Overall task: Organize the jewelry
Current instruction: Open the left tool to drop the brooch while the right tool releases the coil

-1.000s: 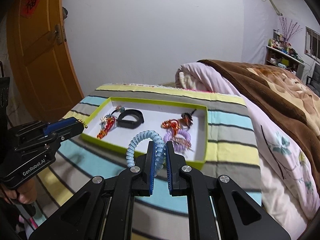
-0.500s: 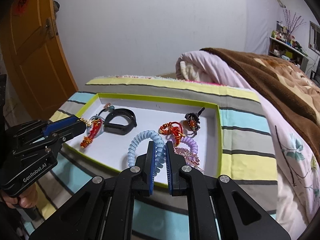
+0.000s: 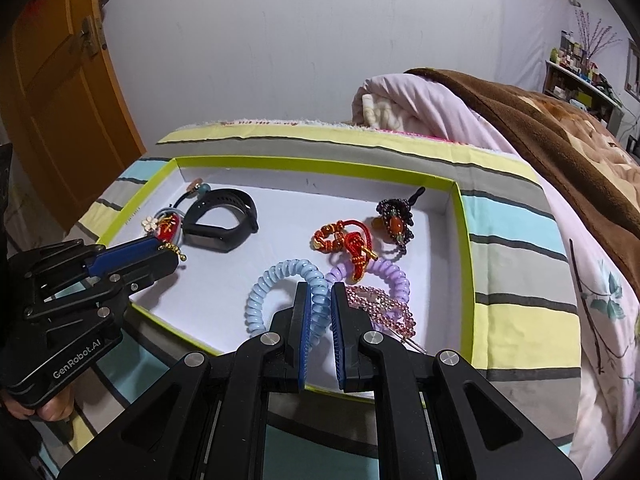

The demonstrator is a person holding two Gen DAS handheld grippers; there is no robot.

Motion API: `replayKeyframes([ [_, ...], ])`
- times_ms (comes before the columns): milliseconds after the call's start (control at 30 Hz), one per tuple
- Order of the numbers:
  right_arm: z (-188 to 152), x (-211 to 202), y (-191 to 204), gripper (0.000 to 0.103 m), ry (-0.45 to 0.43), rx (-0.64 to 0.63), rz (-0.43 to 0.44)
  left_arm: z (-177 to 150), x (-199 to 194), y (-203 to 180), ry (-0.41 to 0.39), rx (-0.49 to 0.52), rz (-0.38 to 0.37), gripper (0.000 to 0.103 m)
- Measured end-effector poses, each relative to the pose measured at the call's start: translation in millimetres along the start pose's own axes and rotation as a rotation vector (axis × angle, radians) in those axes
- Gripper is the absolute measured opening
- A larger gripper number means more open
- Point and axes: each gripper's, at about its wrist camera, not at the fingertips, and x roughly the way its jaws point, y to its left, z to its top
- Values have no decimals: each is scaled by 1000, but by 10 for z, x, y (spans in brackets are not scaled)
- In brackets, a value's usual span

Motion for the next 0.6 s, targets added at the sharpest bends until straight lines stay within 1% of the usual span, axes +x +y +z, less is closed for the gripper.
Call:
replayKeyframes([
  [67,0,14,-5,10,7,3,-5,-10,29,10,13,-4,3,19],
  [300,-10,22,6,11,17,1,-12,-26,22,23,15,-5,1,19],
  [367,-13,14,9,12,17,3,-12,-25,19,14,16,-7,-1,19],
  [467,-25,-7,19,18,14,3,-7,-24,11,7,18,-7,-7,19],
  [600,-41,-49,32,19,7,-1,-11,-27,-5,24,20,-20,-16,19],
])
